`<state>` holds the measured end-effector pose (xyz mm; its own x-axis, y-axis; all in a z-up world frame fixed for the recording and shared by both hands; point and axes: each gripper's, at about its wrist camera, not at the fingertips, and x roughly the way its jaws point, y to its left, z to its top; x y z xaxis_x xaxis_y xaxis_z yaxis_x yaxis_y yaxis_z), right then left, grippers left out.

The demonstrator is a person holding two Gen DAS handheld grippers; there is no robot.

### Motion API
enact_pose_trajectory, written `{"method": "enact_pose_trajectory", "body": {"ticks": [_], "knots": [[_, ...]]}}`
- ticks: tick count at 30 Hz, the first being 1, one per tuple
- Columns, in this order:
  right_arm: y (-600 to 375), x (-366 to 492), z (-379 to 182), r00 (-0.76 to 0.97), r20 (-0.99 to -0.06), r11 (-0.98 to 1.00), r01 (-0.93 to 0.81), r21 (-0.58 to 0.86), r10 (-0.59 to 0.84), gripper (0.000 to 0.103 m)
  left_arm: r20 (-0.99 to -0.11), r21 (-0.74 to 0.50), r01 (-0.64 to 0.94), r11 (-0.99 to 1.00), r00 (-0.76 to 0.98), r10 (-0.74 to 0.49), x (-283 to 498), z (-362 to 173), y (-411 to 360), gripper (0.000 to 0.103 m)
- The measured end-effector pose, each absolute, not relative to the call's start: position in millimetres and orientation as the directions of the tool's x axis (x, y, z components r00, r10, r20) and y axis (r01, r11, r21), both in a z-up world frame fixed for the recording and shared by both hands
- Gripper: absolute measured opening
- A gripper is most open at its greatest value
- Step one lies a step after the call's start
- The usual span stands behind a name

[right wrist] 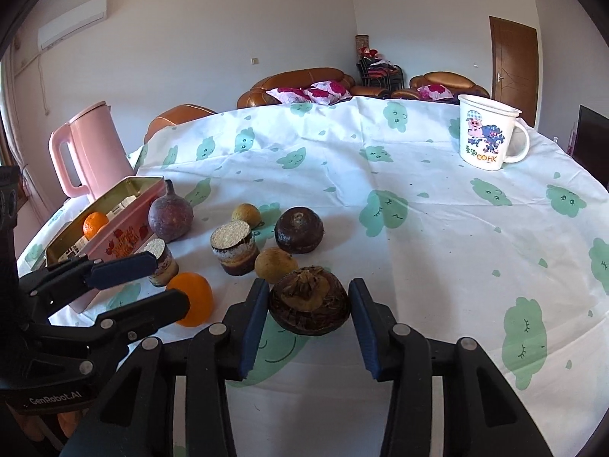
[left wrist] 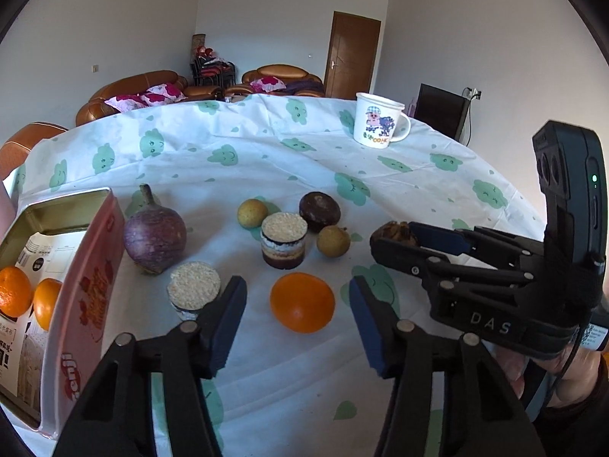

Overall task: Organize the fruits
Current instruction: 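Grasp an orange with the left gripper while the right gripper grasps a mangosteen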

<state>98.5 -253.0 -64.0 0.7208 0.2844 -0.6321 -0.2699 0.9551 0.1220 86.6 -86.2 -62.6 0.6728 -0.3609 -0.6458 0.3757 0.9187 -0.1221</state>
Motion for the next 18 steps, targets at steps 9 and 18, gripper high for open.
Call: {"method": "enact_pose_trajectory", "body": {"ticks": [9,18], "knots": [[-248.7,100.2,-66.4,0.694,-0.649,0.943,-0.31,0.122,0.312,0.045,-0.702,-0.187,0.362,0.913,0.601,-0.382,105.3,-73.0,-86.5,0.041],[-245.4,89.8,-61.8,0.73,-0.602,0.936,-0.338,0.093,0.323,0.045,-0.632,-0.212,0.335,0.918,0.67,-0.39,94.7,-64.2,-74.5,0.04]]}}
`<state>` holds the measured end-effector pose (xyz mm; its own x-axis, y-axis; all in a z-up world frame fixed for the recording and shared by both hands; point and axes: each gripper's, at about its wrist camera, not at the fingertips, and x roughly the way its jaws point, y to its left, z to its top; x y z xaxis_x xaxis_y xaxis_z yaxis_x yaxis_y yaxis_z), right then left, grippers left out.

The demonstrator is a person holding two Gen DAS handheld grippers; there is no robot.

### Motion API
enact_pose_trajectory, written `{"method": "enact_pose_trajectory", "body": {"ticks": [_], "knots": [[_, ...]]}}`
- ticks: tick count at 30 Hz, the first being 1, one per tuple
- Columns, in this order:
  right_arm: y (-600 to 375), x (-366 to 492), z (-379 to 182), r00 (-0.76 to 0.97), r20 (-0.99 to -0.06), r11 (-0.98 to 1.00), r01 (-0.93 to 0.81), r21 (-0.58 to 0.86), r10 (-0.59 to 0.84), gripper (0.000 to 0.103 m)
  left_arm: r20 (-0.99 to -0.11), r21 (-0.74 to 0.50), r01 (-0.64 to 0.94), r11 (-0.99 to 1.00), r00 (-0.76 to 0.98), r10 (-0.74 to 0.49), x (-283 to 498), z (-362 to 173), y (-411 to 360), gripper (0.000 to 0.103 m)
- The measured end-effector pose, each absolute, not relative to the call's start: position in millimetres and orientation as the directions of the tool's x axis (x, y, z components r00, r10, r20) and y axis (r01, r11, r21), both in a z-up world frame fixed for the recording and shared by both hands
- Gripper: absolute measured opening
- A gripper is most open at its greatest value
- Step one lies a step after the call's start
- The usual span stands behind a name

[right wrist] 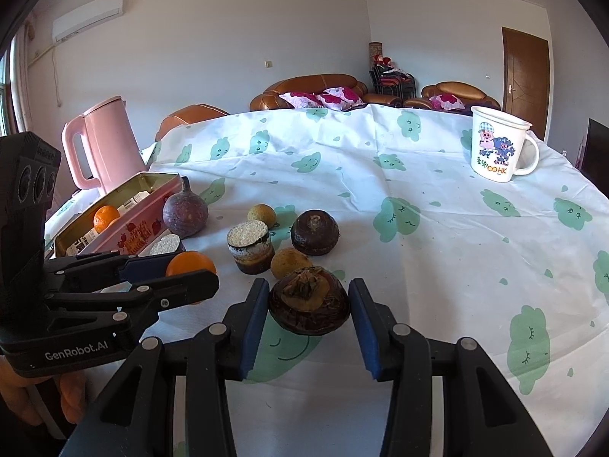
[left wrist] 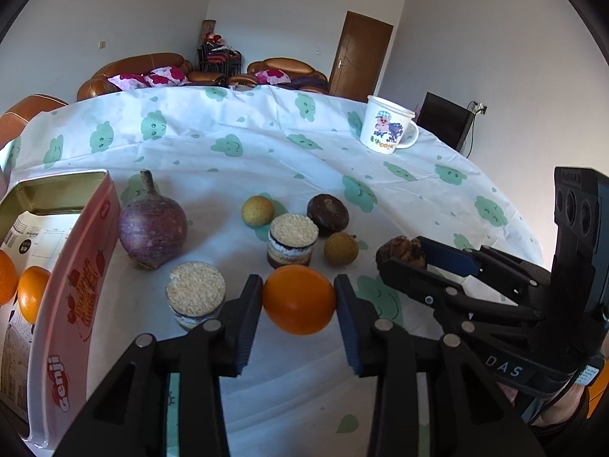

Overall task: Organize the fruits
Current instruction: 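Grasp an orange with the left gripper while the right gripper grasps a mangosteen, then lift the orange and mangosteen and carry both toward the tin box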

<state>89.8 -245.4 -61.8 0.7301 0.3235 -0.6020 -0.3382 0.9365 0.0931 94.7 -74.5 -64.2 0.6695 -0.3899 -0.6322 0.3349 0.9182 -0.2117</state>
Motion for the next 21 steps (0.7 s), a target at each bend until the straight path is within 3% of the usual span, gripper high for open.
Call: {"method": "enact_pose_trajectory", "body": {"ticks": [21], "knots": [[-240.5,67.1,-53.6,0.789,-0.494,0.915,-0.402,0.036,0.366,0.045,-0.492,-0.133,0.293,0.947,0.81,-0.32,70.1,-46.7,-67.9,0.04]]}}
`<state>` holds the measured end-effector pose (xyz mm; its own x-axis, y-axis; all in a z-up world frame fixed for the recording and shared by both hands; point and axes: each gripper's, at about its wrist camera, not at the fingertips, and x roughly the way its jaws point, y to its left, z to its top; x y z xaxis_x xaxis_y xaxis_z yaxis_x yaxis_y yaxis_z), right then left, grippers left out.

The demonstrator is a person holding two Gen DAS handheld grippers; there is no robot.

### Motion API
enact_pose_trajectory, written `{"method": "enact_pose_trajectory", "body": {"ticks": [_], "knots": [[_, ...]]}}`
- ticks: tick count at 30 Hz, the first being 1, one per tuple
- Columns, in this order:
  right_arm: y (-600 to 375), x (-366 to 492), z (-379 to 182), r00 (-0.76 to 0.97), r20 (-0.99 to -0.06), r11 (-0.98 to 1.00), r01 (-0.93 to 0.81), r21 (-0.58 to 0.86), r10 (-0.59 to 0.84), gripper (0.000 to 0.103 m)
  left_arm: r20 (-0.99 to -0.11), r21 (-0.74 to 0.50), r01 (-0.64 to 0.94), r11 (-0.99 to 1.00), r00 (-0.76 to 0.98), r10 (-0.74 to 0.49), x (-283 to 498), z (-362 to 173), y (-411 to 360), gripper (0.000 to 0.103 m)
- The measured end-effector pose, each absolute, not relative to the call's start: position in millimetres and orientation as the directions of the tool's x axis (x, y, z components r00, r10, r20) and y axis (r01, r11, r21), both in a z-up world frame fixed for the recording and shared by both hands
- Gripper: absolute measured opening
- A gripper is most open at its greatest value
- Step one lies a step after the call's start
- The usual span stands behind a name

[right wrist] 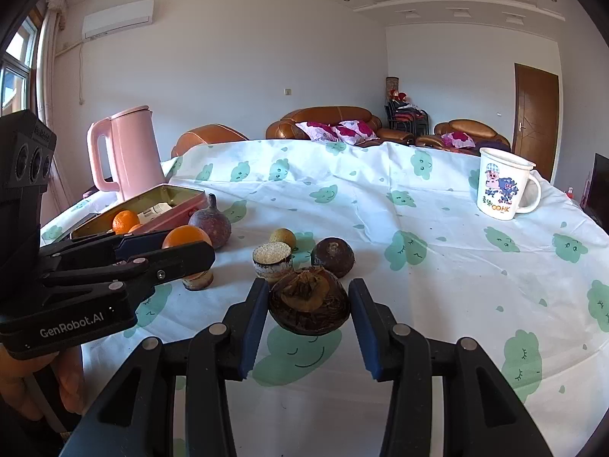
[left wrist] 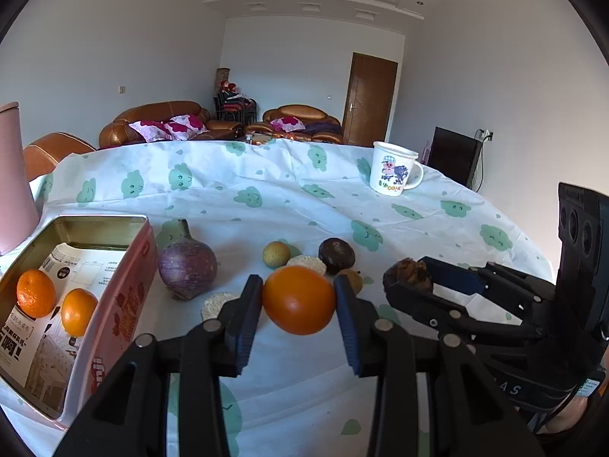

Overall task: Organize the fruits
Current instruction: 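Lift the orange and mangosteen and carry both toward the tin box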

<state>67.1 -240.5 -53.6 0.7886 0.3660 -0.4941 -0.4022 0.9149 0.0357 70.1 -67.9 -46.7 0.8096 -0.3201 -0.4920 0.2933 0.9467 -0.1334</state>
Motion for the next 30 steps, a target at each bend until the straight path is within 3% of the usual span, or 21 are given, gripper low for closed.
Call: {"method": "enact_pose_trajectory", "body": {"ticks": [30], "knots": [[-240.9,40.2,-46.7,0.838,-0.358,0.894,-0.448,-0.019,0.412,0.045,-0.344,-0.038,0.232,0.972,0.91,-0.231,39.9,-34.5,-69.9,0.04]]}}
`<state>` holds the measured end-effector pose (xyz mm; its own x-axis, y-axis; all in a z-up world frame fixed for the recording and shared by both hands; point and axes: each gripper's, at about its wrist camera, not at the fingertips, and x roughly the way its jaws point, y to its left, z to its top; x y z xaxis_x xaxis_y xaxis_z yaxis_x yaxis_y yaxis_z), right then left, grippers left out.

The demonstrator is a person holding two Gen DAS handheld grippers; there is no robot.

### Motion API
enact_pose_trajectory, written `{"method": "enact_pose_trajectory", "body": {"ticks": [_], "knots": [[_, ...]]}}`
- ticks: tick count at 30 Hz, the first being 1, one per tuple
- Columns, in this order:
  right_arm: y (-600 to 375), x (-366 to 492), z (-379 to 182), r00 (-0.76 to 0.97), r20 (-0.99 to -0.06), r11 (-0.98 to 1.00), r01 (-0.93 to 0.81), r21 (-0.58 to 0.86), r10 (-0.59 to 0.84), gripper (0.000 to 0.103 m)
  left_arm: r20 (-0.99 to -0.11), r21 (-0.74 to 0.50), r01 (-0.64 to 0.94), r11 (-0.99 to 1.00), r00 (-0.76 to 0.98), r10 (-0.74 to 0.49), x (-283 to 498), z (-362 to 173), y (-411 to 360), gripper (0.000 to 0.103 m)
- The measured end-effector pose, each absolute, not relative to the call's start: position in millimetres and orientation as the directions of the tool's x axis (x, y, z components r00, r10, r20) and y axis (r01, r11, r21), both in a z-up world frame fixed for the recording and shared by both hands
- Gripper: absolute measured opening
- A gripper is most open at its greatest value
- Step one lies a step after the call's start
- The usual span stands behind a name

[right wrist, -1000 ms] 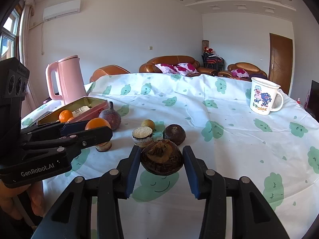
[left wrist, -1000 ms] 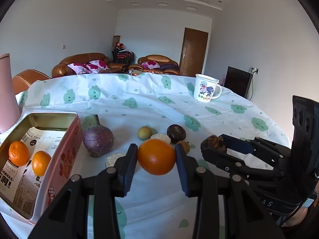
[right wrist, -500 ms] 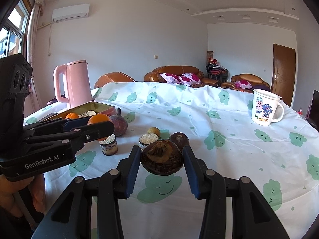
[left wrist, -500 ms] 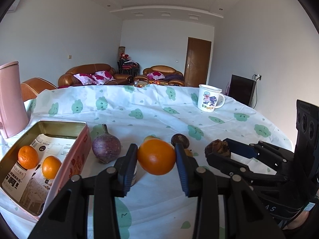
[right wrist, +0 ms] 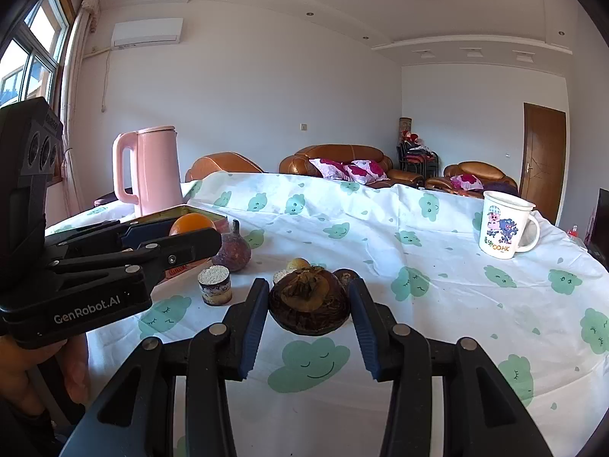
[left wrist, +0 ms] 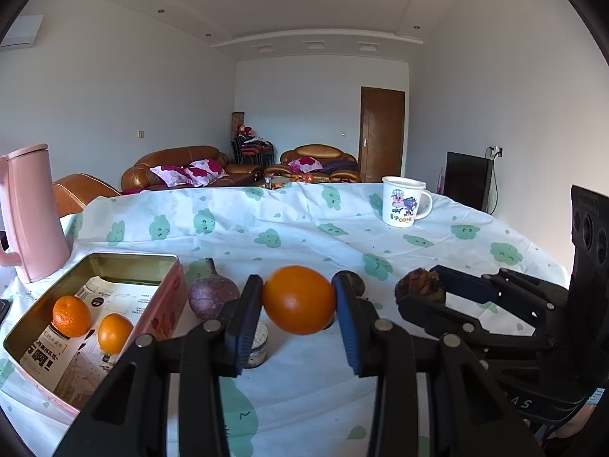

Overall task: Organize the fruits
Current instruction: 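Lift the orange and mangosteen and carry both toward the tin box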

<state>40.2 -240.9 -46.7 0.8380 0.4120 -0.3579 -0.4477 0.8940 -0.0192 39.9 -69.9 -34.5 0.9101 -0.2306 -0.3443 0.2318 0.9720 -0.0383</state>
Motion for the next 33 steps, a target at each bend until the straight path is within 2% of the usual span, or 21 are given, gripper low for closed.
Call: {"method": "enact_pose_trajectory", "body": {"ticks": [9,18,24,33], "knots": [[-242.2,32.9,-45.0,0.852,-0.313,0.891,-0.452,-0.035,0.42,0.045,-0.304,-0.005,0.221,0.975,0.929,-0.212,31.3,-32.7,-73.3,0.04],[-244.2,27.1,-44.0,0.861,-0.28,0.89,-0.453,-0.041,0.425,0.045,-0.302,-0.002,0.225,0.974,0.929,-0.215,30.0,-31.6,-74.4,0.04],[-233.2,25.9,-41.2,0.869,-0.301,0.895,-0.436,-0.093,0.392,0.045,-0.308,-0.018,0.226,0.974,0.925,-0.221,28.3,-31.0,-68.2,0.04],[-193.0,33.1,-7.7,0.807,-0.31,0.834,-0.547,-0.069,0.503,0.045,-0.296,-0.07,0.111,0.991,0.947,-0.127,24.6,-21.1,-15.1,0.04]]}}
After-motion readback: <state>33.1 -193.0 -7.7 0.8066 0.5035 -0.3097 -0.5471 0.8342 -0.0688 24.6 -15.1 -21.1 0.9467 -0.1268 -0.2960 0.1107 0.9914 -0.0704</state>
